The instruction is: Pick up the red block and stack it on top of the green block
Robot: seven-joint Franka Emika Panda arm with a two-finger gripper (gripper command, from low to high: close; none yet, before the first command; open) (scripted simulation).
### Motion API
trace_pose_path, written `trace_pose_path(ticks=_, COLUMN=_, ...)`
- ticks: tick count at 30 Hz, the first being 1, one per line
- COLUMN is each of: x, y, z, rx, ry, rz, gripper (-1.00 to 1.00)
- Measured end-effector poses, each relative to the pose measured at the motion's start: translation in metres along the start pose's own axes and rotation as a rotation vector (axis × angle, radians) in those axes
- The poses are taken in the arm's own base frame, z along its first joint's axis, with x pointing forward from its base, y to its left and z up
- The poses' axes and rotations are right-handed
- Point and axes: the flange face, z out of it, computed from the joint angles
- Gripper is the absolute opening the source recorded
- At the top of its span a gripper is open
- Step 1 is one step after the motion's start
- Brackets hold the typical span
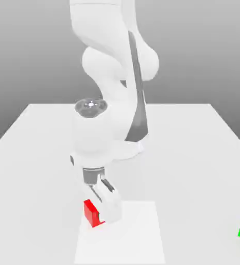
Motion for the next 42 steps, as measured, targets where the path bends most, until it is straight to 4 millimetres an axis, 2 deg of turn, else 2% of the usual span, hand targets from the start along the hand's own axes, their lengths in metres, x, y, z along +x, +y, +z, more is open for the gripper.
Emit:
trace_pose_path(ticks=2, x=0.000, y=0.000, z=0.001, rx=-0.001, ry=0.000, rz=0.000, gripper=-1.00)
trace_pose_path(ticks=9, x=-0.001, y=-0.005, z=-0.035, rx=0.008, ry=-0.001, rz=0.004, gripper=-1.00)
trace_pose_path(ticks=16, x=-0.001, y=-0.001, z=-0.062, rx=-0.002, ry=0.000, rz=-0.001, gripper=-1.00)
trace_pose_path(ticks=19, x=-0.016, y=-0.015, z=-0.068, rx=-0.006, ry=-0.010, rz=-0.021, gripper=-1.00)
trace_pose_path(ticks=20, x=-0.026, y=-0.020, z=-0.070, rx=-0.007, ry=-0.013, rz=-0.042, gripper=-1.00)
trace_pose_path(ticks=21, x=-0.049, y=-0.021, z=-0.071, rx=-0.008, ry=-0.016, rz=-0.092, gripper=-1.00)
trace_pose_path(ticks=23, x=-0.112, y=-0.018, z=-0.075, rx=-0.012, ry=-0.021, rz=-0.232, gripper=-1.00)
trace_pose_path(ticks=24, x=-0.129, y=-0.019, z=-0.077, rx=-0.013, ry=-0.023, rz=-0.263, gripper=-1.00)
trace_pose_path(ticks=28, x=-0.191, y=-0.017, z=-0.083, rx=-0.017, ry=-0.027, rz=-0.373, gripper=-1.00)
trace_pose_path(ticks=32, x=-0.252, y=-0.006, z=-0.089, rx=-0.019, ry=-0.025, rz=-0.478, gripper=-1.00)
trace_pose_path(ticks=36, x=-0.314, y=0.016, z=-0.095, rx=-0.015, ry=-0.017, rz=-0.588, gripper=-1.00)
trace_pose_path(ticks=40, x=-0.374, y=0.047, z=-0.100, rx=-0.008, ry=-0.005, rz=-0.695, gripper=-1.00)
trace_pose_path(ticks=42, x=-0.385, y=0.053, z=-0.082, rx=-0.004, ry=-0.004, rz=-0.711, gripper=-1.00)
